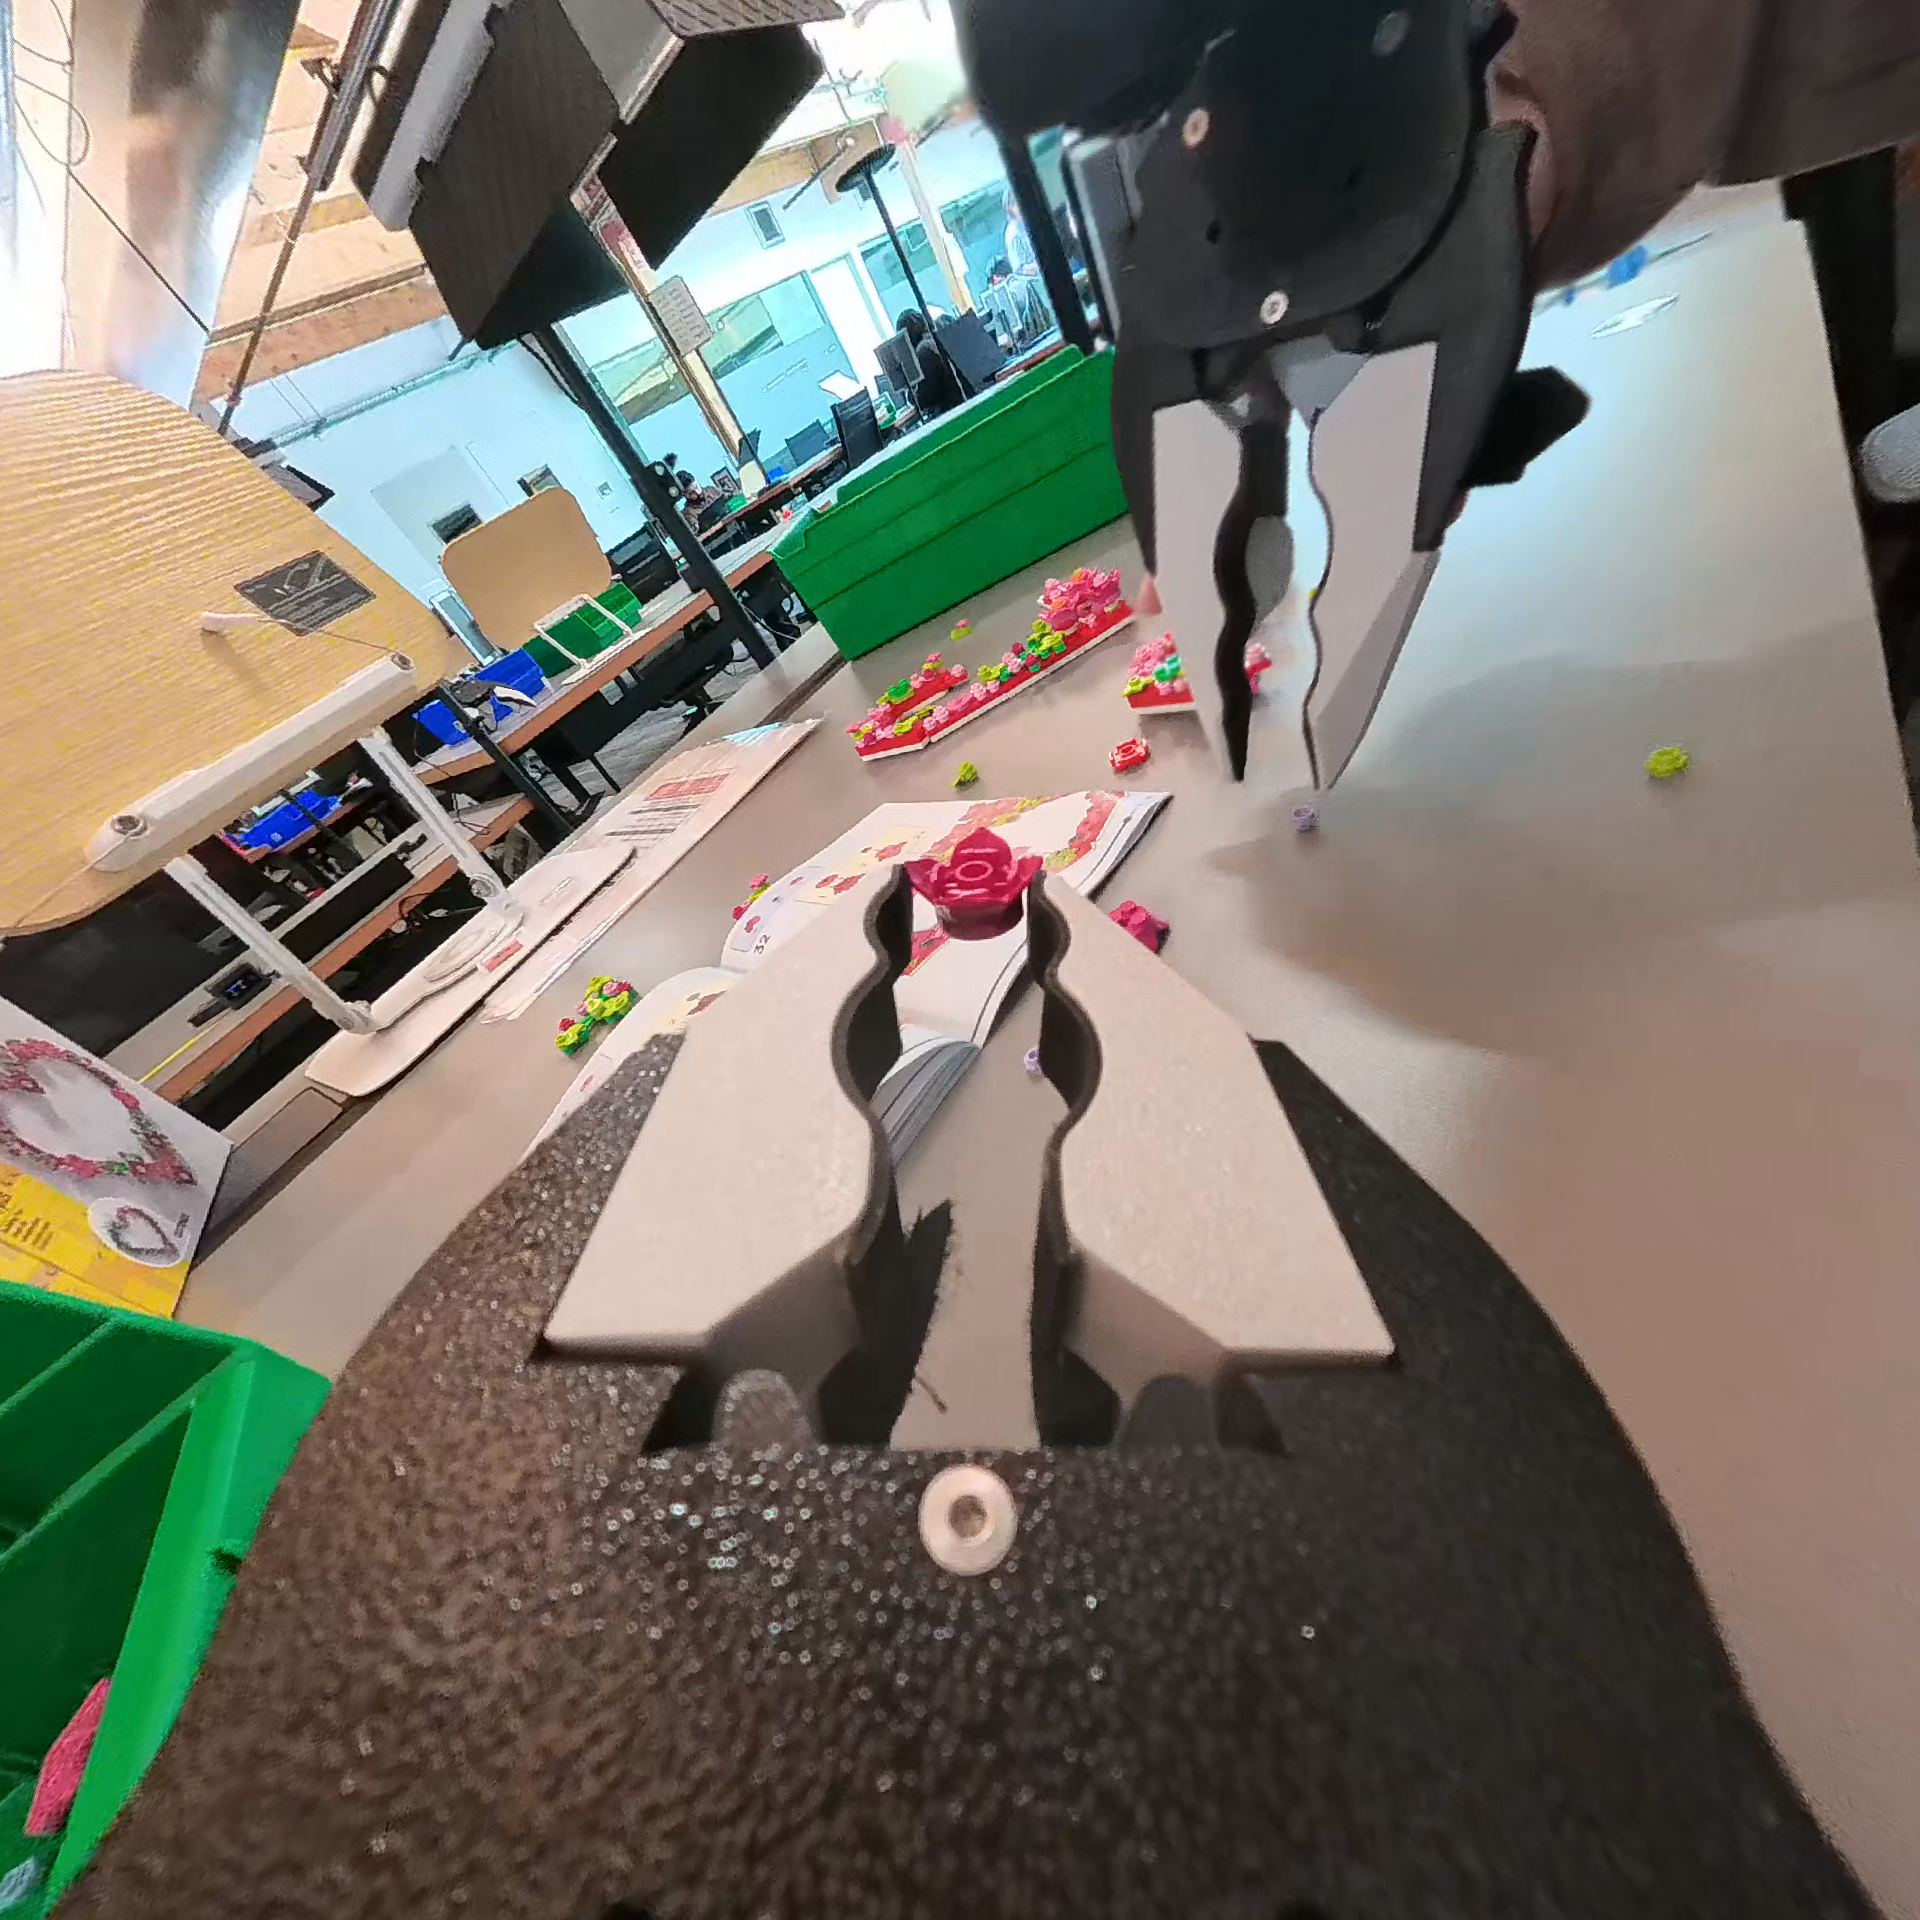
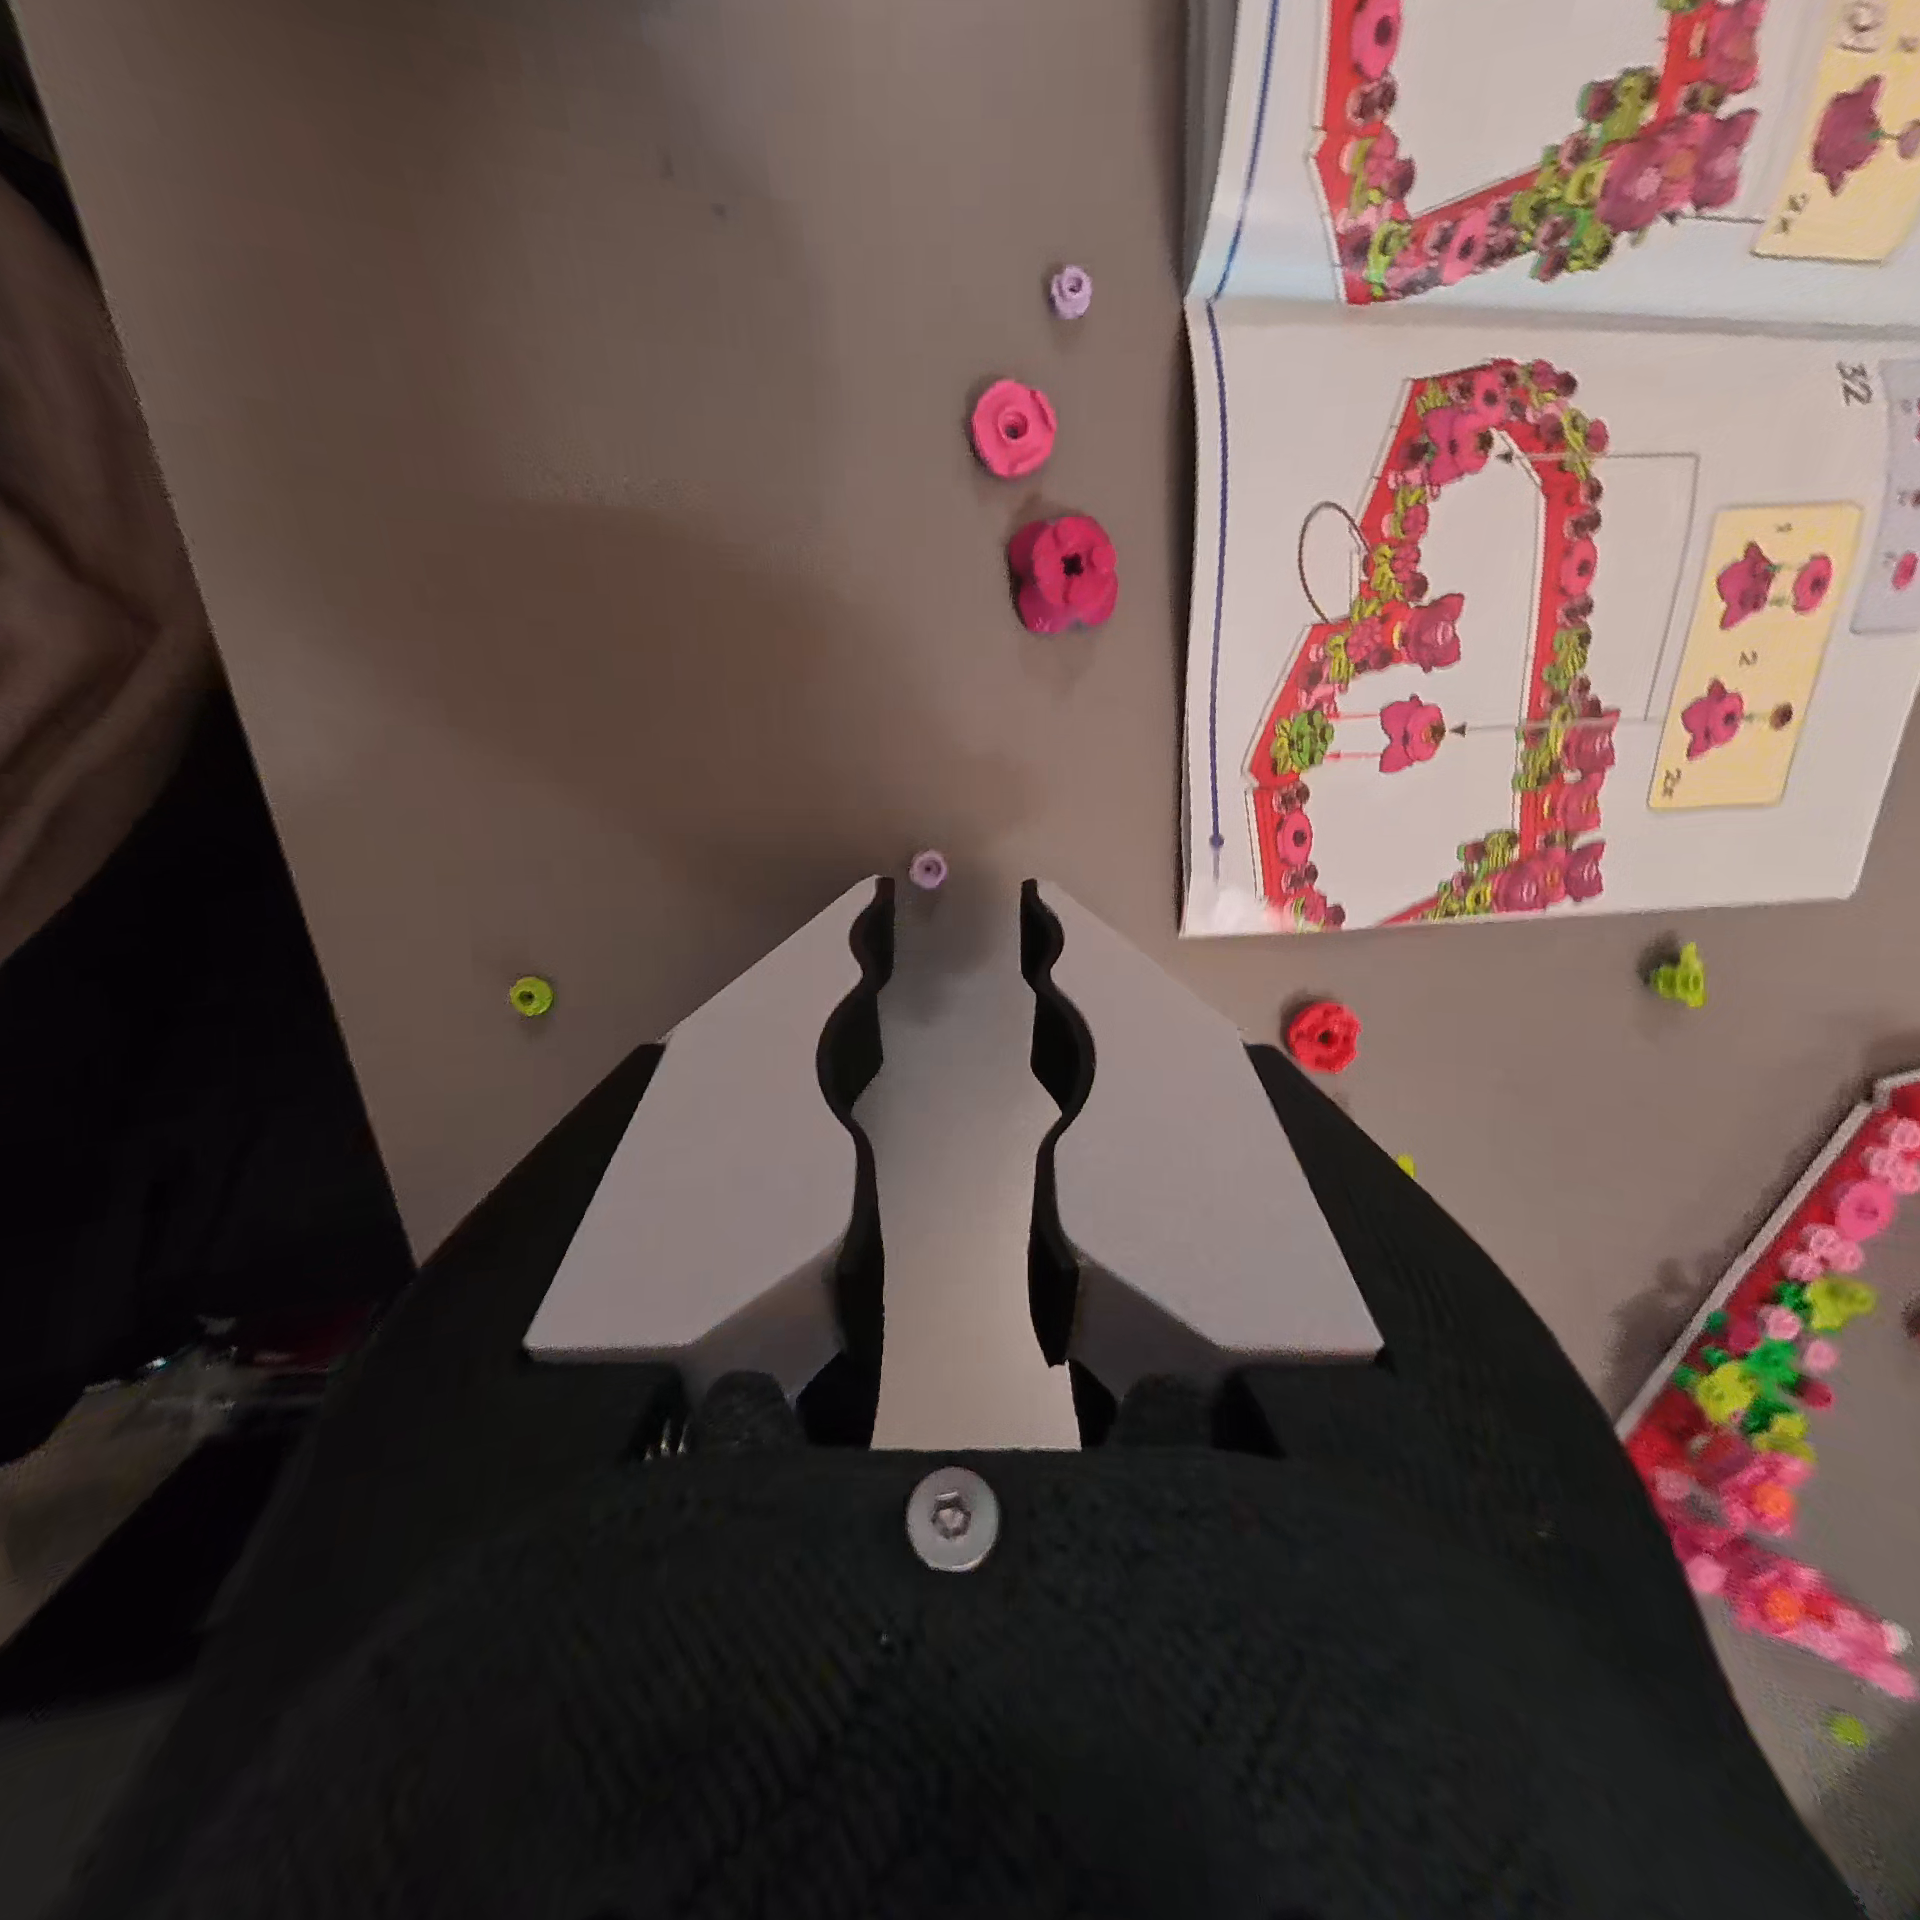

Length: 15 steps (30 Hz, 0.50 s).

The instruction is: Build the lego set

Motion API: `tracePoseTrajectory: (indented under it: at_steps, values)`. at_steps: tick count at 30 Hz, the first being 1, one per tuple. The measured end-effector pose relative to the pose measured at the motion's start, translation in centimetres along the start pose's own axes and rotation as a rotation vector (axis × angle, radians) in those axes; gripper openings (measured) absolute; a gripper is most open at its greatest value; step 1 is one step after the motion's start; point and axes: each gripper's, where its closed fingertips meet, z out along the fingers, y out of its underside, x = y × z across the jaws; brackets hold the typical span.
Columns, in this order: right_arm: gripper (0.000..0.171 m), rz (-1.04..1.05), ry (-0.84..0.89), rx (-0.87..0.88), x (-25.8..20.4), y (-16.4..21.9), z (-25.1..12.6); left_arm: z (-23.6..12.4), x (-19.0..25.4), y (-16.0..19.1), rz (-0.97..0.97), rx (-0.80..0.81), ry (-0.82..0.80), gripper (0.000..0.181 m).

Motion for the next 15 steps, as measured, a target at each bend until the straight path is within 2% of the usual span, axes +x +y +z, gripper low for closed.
tracePoseTrajectory:
  at_steps: [1, 6, 10, 15]
  values:
    - [0.024, 0.03, -0.002, 0.023, -0.2, 0.2, -0.4, 0.0, -0.1, 0.0, -0.007, 0.003, 0.0, 0.019]
    - [0.02, 0.168, -0.178, 0.247, -5.3, 0.1, -2.2, -0.1, -0.3, -0.1, -0.028, 0.011, -0.001, 0.019]
    - [0.018, 0.174, -0.166, 0.315, -8.0, 0.8, -1.6, 0.0, -0.2, 0.0, -0.033, 0.01, 0.005, 0.019]
    - [0.01, 0.189, -0.115, 0.34, -8.5, 1.6, -0.7, 0.0, -0.1, 0.0, -0.037, 0.009, 0.009, 0.019]
